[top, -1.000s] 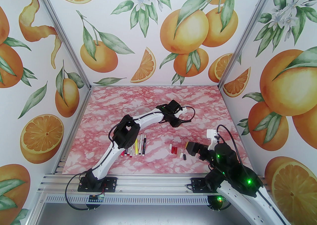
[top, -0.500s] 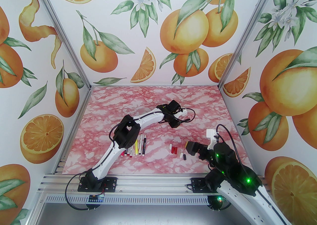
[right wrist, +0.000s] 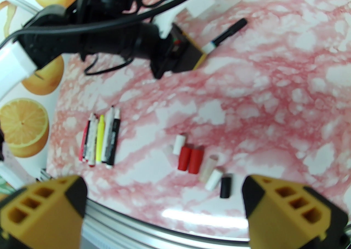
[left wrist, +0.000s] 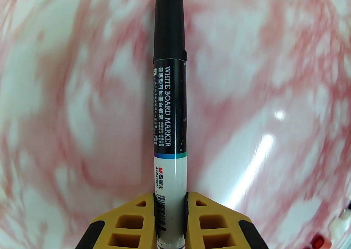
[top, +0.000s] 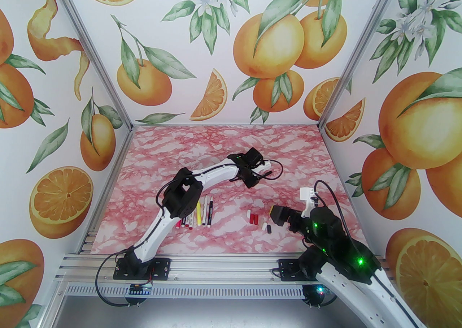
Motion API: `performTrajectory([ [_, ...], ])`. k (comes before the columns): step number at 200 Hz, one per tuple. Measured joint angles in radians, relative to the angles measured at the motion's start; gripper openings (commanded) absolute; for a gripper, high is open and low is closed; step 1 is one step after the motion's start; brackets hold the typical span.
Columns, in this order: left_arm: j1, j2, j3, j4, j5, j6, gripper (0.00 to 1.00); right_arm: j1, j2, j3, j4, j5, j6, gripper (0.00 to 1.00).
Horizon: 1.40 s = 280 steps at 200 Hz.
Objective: Open the pen caps
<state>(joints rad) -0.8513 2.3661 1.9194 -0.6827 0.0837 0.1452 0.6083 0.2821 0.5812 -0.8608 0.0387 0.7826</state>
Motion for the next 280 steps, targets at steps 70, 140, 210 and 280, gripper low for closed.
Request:
performTrajectory([
  [70, -0.033, -0.411, -0.49, 0.073, -0.108, -0.219, 0.17, 0.0, 0.01, -0.021, 0.028, -0.001, 0.007, 0.99],
  [140, -0.178, -0.565, -0.75, 0.106, -0.215, -0.486, 0.17, 0.0, 0.052, -0.037, 0.077, -0.019, 0.007, 0.99],
  [210, -0.217, -0.623, -0.895, 0.144, -0.254, -0.67, 0.25, 0.0, 0.053, -0.051, 0.103, -0.024, 0.014, 0.99],
  [280, -0.219, -0.621, -0.891, 0.151, -0.257, -0.685, 0.36, 0.0, 0.053, -0.059, 0.106, -0.031, 0.015, 0.99],
])
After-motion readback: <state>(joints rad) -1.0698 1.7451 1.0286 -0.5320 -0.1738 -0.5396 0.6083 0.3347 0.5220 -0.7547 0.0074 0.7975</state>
